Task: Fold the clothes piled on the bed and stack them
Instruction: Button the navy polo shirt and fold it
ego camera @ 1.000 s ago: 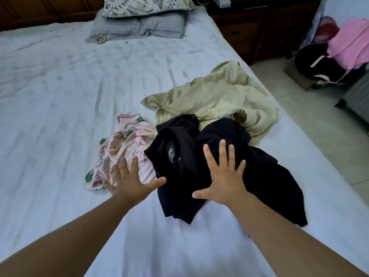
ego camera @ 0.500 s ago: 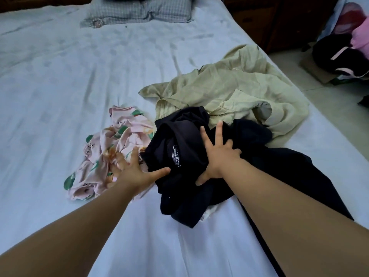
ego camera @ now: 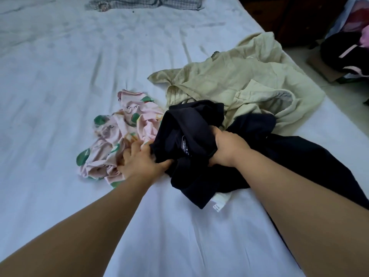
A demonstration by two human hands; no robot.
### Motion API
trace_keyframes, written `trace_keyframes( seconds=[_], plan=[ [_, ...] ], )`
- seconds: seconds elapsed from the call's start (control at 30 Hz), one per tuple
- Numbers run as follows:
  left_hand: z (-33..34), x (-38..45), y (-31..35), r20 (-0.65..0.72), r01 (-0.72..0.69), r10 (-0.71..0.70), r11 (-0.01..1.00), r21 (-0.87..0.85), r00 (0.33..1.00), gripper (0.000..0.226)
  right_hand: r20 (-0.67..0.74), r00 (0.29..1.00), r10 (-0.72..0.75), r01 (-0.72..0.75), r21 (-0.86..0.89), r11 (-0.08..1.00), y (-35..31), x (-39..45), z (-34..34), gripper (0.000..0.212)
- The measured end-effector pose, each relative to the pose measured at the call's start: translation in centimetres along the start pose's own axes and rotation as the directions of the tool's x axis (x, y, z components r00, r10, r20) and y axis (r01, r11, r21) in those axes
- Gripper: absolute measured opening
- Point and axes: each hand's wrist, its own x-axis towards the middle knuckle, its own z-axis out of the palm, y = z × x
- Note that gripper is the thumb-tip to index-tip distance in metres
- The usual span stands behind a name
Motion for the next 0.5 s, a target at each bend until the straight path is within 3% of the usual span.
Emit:
trace_keyframes(
  seconds=[0.07,0.13,0.2,0.33,0.5],
  plan=[
    [-0.3,-1.0,-0.2,-0.014,-0.073,0.072,0.997,-0.017,0.997,0.051,-0.122,0.992,-0.023,0.023,-0.005,1.000,-0.7,-1.6,1.2,0.056],
    [-0.9,-2.2,-0.2,0.002,-0.119,0.119,0.990,-0.070,0.993,0.031,-0.184,0.982,-0.029,0.025,-0.023,0.999,-1.4,-3.5,2.2,0.036],
    [-1.9,-4.0,-0.9,0.064,-0.119,0.127,0.985,-0.124,0.990,0.024,-0.195,0.980,-0.037,0.027,-0.056,0.998,-2.2,-5.9,3.2,0.036],
    [-3.6,-9.2,-3.5,0.200,-0.100,0.124,0.987,-0.128,0.972,0.033,-0.166,0.984,-0.064,0.042,-0.132,0.990,-3.9,-12.3,4.6,0.044],
    [-5.7,-15.6,-8.8,0.380,-0.013,0.108,0.970,-0.244,0.919,0.022,-0.119,0.971,-0.206,0.173,-0.244,0.954,-7.5,-19.1,3.6,0.049]
  ],
)
